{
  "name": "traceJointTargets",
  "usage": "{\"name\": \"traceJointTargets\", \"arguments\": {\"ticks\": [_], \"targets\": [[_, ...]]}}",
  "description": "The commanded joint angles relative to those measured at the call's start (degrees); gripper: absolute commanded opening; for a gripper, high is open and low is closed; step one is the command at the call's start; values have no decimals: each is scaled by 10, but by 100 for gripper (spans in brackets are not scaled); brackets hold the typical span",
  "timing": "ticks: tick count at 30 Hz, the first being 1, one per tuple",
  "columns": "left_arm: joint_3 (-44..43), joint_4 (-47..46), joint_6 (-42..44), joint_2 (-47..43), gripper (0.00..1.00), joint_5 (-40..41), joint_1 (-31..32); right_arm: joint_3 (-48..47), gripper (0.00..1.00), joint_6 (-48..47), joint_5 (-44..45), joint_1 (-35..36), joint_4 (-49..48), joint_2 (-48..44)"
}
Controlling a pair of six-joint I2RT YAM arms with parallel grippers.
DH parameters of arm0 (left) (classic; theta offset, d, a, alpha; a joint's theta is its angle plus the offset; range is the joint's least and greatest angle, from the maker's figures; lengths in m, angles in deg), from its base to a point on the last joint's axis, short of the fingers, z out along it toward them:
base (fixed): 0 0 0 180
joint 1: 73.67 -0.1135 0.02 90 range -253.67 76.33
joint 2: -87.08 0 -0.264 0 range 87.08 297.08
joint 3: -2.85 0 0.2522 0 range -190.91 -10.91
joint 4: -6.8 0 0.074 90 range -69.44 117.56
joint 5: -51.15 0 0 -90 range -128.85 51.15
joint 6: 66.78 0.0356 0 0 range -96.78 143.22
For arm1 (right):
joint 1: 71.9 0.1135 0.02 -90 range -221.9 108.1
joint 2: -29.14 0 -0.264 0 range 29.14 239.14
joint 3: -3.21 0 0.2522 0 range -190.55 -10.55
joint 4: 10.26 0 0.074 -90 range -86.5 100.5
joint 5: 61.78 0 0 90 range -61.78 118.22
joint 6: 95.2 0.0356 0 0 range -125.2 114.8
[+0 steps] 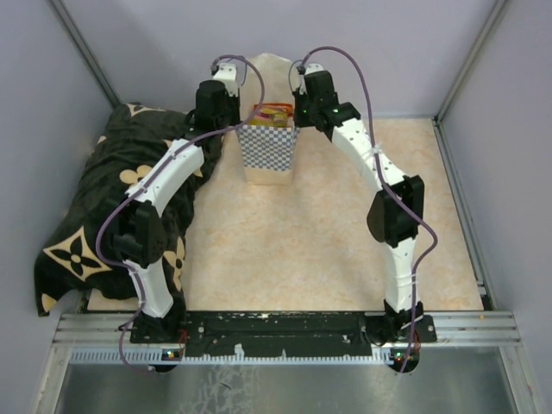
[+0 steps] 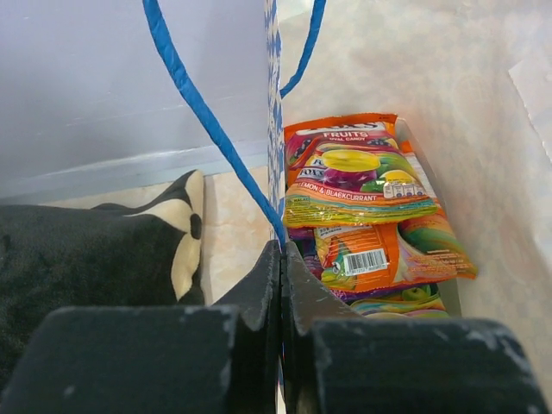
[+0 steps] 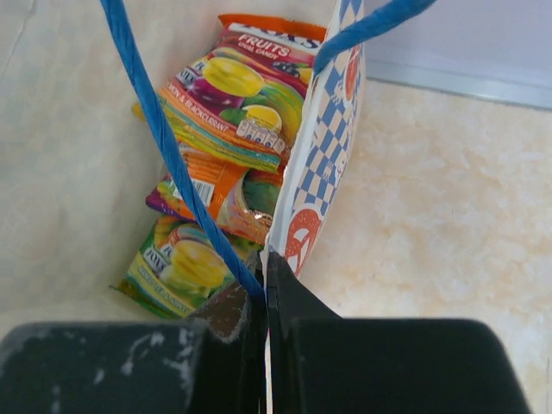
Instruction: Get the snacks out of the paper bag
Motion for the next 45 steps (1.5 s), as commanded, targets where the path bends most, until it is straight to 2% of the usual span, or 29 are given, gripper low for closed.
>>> {"name": "traceJointTargets", "arguments": {"ticks": [1,5,7,10,15,19,22,27,33,35,38,40,41,43,45], "targets": [[8,-11,36,-46,0,-41,4,136,0,25,16,-5,-68,-140],[10,-35,133,-61,0,-12,65,309,0,73,-14,-36,-176,-250],[10,-59,204,-55,0,55,117,384,0,90,-9,-55,-216,-302],[-3,-88,271,-31,0,110,192,466,0,91,23,-75,-237,-358],[-49,-136,373,38,0,182,301,628,0,126,21,-143,-273,-441],[-107,-195,464,117,0,235,373,824,0,188,-20,-222,-354,-521],[-145,-240,534,158,0,254,416,906,0,227,-29,-260,-393,-561],[-218,-217,552,209,0,230,466,1008,0,298,-61,-315,-455,-604],[-186,-204,522,213,0,216,475,1086,0,384,-142,-361,-538,-577],[-163,-204,505,214,0,219,467,1110,6,409,-158,-361,-584,-552],[-121,-178,436,194,0,187,434,1129,25,415,-182,-361,-612,-542],[-94,-171,408,175,0,169,411,1144,48,407,-188,-361,-599,-568],[-79,-173,402,167,0,160,401,1148,63,398,-185,-357,-576,-588],[-58,-180,400,161,0,148,382,1142,86,374,-176,-346,-502,-636],[-51,-183,401,166,0,140,364,1126,98,354,-173,-330,-421,-676]]}}
